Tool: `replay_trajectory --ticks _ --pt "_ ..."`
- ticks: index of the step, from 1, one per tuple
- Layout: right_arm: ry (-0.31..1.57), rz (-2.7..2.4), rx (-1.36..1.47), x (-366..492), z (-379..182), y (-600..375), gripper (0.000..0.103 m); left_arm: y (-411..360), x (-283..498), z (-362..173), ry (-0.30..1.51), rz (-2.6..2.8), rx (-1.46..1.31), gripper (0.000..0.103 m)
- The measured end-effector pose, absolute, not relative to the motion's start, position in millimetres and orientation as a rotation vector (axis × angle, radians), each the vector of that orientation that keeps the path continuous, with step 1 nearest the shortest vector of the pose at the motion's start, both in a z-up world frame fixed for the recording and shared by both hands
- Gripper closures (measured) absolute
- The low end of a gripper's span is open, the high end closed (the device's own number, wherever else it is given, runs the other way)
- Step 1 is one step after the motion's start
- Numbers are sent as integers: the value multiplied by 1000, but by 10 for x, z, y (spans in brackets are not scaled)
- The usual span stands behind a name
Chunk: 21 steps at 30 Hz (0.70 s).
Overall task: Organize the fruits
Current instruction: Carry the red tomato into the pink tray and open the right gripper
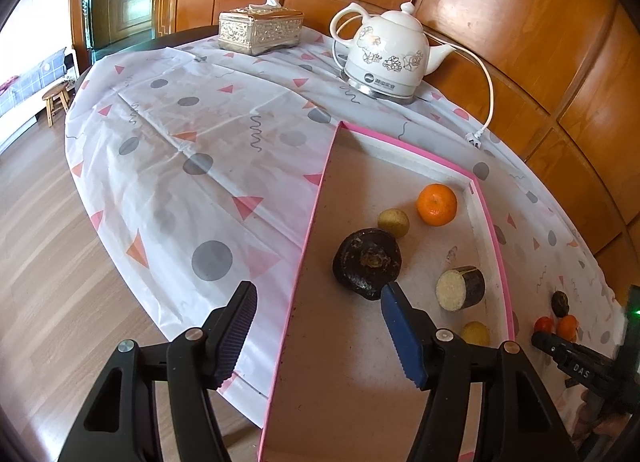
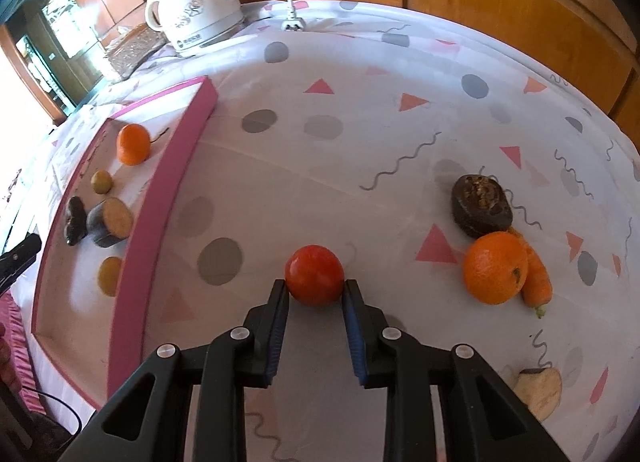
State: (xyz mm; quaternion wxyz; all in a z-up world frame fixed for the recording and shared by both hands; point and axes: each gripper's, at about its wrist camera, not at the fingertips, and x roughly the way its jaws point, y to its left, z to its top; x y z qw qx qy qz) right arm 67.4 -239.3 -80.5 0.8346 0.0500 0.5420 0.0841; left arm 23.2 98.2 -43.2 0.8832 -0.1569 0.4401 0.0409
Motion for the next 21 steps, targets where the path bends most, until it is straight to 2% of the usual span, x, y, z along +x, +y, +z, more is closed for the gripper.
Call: replay_trajectory --ticks 21 --pt "1033 492 56 381 -294 -1538 76 1043 167 -411 905 93 -347 36"
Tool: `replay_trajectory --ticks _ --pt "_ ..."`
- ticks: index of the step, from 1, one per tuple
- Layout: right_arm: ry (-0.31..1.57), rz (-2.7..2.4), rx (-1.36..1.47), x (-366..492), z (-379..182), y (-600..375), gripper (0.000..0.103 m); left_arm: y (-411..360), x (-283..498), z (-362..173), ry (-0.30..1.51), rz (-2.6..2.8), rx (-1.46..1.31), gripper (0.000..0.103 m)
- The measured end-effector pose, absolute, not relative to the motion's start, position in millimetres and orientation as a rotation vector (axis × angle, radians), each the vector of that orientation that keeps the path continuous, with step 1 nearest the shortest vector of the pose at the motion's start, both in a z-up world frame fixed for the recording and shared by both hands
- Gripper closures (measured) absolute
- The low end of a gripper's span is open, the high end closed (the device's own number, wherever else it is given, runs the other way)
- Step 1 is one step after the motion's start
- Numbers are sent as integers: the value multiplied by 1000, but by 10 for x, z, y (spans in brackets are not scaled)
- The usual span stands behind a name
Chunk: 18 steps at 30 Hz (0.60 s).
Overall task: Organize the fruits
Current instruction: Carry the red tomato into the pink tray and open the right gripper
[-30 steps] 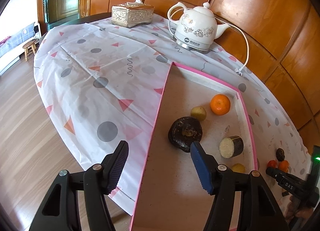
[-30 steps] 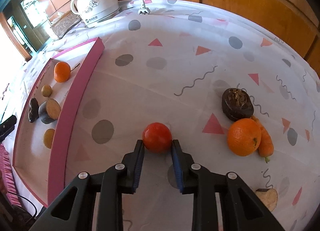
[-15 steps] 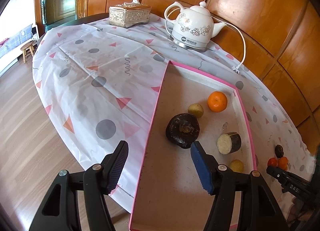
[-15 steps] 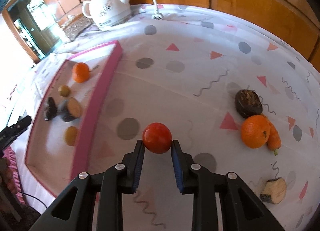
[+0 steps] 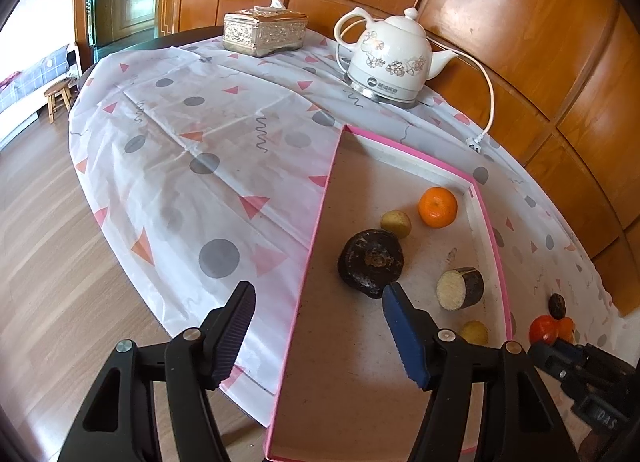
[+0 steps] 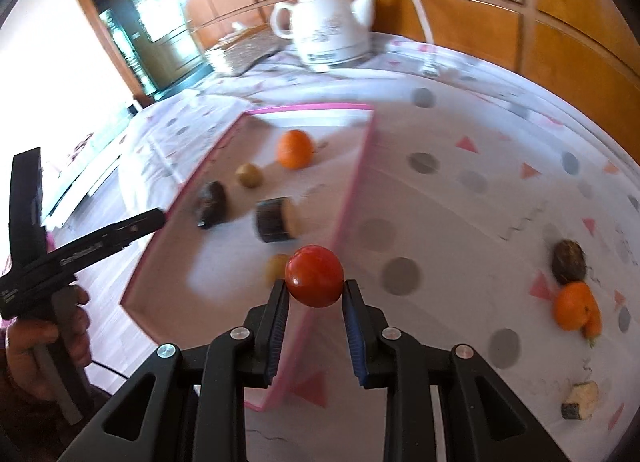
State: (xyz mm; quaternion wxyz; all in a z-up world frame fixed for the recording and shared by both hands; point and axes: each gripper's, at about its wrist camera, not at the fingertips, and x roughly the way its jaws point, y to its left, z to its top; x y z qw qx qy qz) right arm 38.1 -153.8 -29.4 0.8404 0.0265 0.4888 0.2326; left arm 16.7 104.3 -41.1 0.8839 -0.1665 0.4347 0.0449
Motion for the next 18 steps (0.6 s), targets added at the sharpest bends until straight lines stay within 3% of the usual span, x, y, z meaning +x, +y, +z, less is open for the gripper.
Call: replay_trajectory --ticks 18 --pt "1107 580 -78 608 -584 -747 75 1092 191 -461 914 112 -352 36"
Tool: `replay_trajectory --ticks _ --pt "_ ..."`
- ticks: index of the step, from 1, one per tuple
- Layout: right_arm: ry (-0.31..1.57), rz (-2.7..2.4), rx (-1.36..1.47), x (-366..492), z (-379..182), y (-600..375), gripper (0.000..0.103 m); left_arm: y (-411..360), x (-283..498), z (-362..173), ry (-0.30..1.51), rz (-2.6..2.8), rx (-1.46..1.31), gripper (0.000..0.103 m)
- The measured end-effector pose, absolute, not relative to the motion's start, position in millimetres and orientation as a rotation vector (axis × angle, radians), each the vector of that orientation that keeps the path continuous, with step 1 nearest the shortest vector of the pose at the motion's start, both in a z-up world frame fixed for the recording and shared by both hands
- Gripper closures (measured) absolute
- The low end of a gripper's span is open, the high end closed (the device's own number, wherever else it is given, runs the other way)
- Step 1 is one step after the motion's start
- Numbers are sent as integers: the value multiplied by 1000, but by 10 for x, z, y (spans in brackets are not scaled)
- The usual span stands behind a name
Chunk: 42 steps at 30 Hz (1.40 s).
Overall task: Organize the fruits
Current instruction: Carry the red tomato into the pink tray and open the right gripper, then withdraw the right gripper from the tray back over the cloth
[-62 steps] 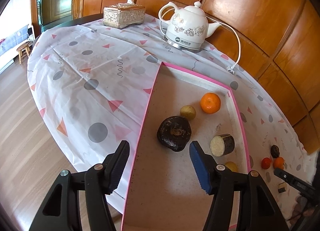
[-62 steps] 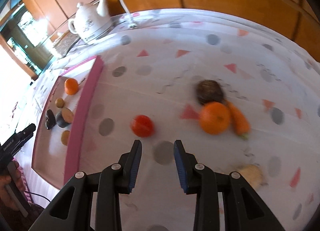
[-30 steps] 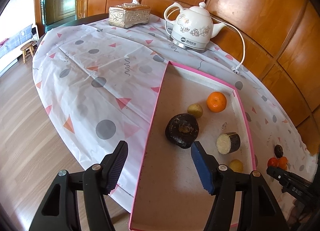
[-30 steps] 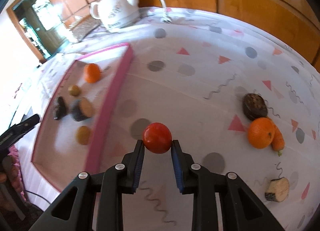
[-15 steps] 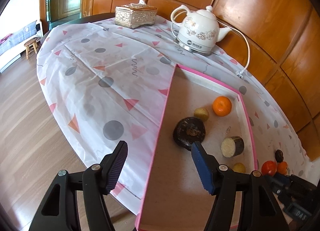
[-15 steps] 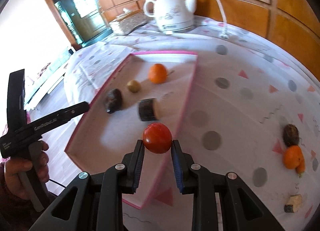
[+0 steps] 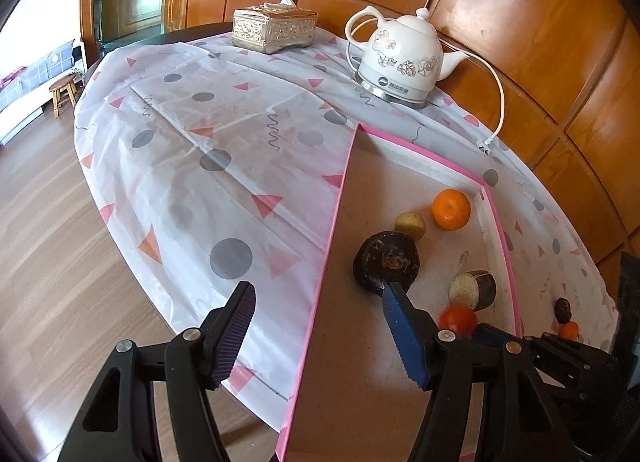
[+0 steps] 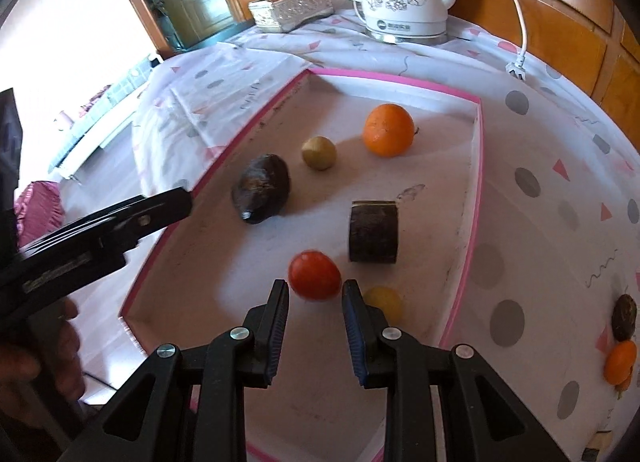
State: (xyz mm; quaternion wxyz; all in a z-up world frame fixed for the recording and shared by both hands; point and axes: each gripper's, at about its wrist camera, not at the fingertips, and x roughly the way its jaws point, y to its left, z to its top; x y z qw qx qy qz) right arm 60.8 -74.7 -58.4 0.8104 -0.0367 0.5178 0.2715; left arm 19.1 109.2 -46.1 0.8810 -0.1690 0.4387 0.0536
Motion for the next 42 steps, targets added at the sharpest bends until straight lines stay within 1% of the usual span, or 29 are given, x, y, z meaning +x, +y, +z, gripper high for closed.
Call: replay_trajectory --ticks 2,5,18,24,42 --pt "1106 580 -75 601 -582 -762 72 1090 194 -467 916 111 -351 36" --pt "1098 580 -63 578 -550 -804 70 1079 192 -471 918 107 -347 36" --pt "990 516 -7 348 -178 -1174 70 927 154 -358 889 69 -309 36" --pt "962 414 -13 258 -98 -1572 70 785 154 -298 878 30 -272 36" --pt "990 91 45 173 -171 -2863 70 273 148 -150 852 -94 -132 36"
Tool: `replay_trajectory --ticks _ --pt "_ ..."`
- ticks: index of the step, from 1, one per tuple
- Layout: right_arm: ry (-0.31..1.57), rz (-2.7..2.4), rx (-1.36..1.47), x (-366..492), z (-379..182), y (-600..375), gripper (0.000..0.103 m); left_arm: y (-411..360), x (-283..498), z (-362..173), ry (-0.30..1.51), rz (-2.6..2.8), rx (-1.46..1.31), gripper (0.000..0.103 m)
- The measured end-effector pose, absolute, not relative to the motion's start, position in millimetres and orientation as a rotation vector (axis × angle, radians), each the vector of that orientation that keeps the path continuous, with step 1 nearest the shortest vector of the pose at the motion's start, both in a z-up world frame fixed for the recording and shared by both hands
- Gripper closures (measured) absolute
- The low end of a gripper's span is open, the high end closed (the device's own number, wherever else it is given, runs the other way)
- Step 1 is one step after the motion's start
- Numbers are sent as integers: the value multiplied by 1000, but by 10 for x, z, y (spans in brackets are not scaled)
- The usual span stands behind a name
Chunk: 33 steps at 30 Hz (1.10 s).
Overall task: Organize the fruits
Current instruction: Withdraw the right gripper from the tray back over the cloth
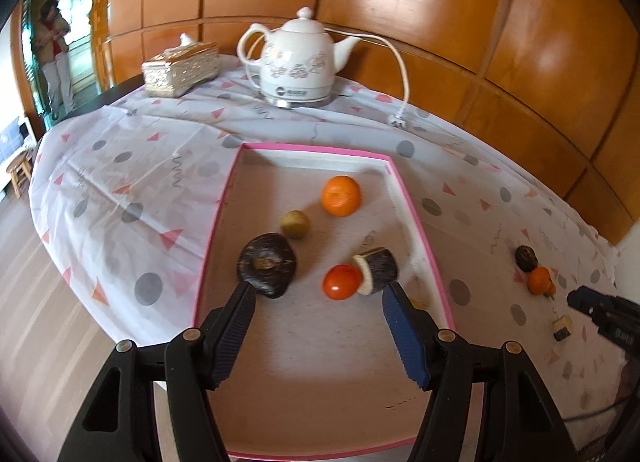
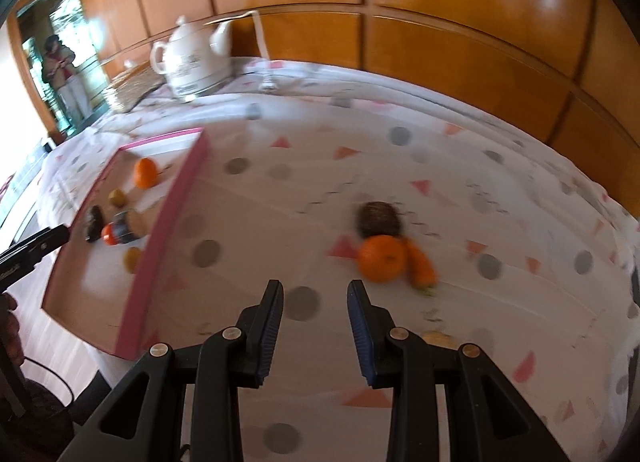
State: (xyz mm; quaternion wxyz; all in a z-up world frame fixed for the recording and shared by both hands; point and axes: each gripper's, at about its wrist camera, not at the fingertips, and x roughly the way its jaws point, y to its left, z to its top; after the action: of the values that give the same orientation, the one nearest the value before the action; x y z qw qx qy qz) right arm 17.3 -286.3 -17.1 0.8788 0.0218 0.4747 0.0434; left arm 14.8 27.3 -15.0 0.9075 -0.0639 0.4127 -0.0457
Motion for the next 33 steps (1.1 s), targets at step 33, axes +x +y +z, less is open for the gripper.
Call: replay_trajectory --ticks 33 --pt "1049 -327 158 4 -255 -4394 70 -811 244 -97 891 -384 56 37"
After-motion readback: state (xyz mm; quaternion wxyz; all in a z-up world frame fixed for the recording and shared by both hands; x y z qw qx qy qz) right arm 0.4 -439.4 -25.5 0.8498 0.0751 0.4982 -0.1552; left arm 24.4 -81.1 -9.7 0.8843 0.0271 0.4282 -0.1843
